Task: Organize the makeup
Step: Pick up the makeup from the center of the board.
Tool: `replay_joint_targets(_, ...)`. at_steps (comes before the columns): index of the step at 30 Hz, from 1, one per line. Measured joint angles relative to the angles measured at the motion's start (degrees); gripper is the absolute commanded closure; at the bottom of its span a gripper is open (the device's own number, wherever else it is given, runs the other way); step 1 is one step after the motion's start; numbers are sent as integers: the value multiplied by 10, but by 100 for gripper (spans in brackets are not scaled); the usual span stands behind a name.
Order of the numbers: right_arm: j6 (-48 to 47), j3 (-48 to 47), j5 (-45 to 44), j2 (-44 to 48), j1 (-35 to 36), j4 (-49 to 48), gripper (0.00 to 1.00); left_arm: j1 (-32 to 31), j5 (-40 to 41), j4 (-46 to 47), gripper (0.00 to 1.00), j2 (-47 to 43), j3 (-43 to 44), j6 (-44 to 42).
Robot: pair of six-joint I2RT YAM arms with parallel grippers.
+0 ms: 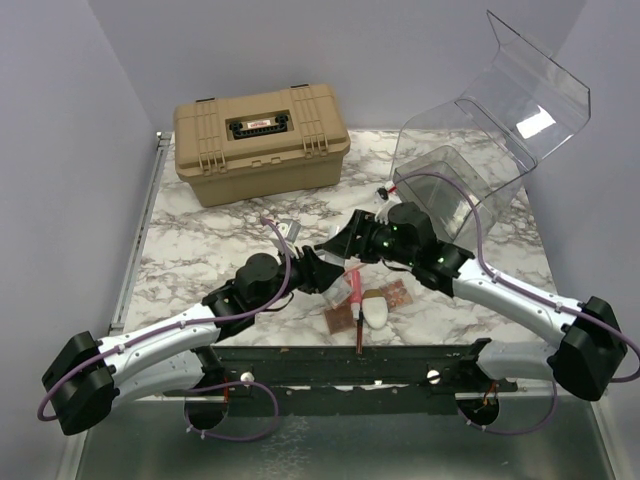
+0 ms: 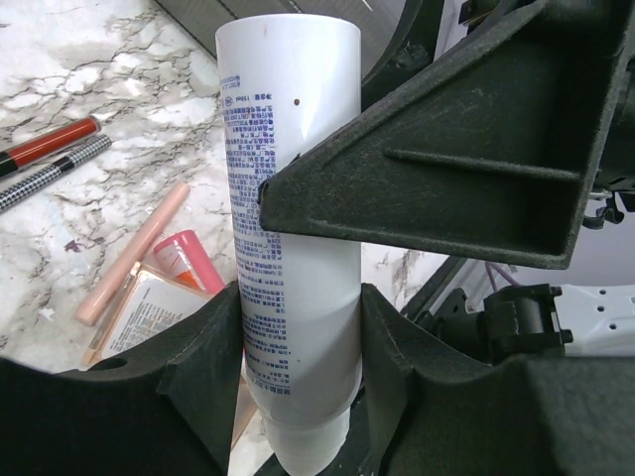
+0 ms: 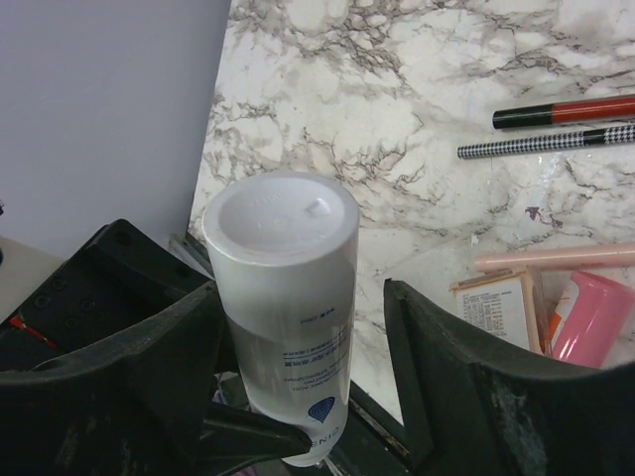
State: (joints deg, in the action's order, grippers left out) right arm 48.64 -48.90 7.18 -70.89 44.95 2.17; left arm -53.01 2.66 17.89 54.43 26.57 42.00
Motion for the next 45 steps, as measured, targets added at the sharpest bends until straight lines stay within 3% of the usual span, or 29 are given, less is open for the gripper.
replay_joint_targets(4, 5, 10, -1, 18, 0, -16, 45, 0, -6, 9, 71, 0, 0, 4)
replay_joint_targets(6, 6, 13, -3, 28, 0, -21, 46, 0, -9, 14, 71, 0, 0, 5)
replay_joint_targets(12, 8, 16, -4, 35, 0, -30, 32, 0, -12, 26, 71, 2, 0, 7)
replay_joint_targets(18, 7, 16, -4, 25, -1, -35, 47, 1, -22, 27, 71, 12, 2, 6)
replay_joint_targets(20, 5, 16, -6, 22, -1, -34, 56, 1, -22, 26, 71, 12, 2, 7)
replay_joint_targets(23, 1, 16, -10, 22, -2, -29, 62, 1, -21, 26, 60, 12, 2, 7)
replay_joint_targets(26, -2, 12, -12, 22, -2, -24, 62, 1, -20, 26, 39, 12, 2, 9)
replay_joint_targets(30, -7, 2, -24, 22, 0, -6, 62, 0, -17, 31, 25, 11, 2, 14)
replay_joint_targets(38, -58, -82, -120, 6, 0, 71, 63, 0, 44, 13, 13, -33, 2, 17)
replay_joint_targets(45, -127, -193, -256, -36, -10, 131, 64, 0, 104, -39, 12, -87, 2, 17)
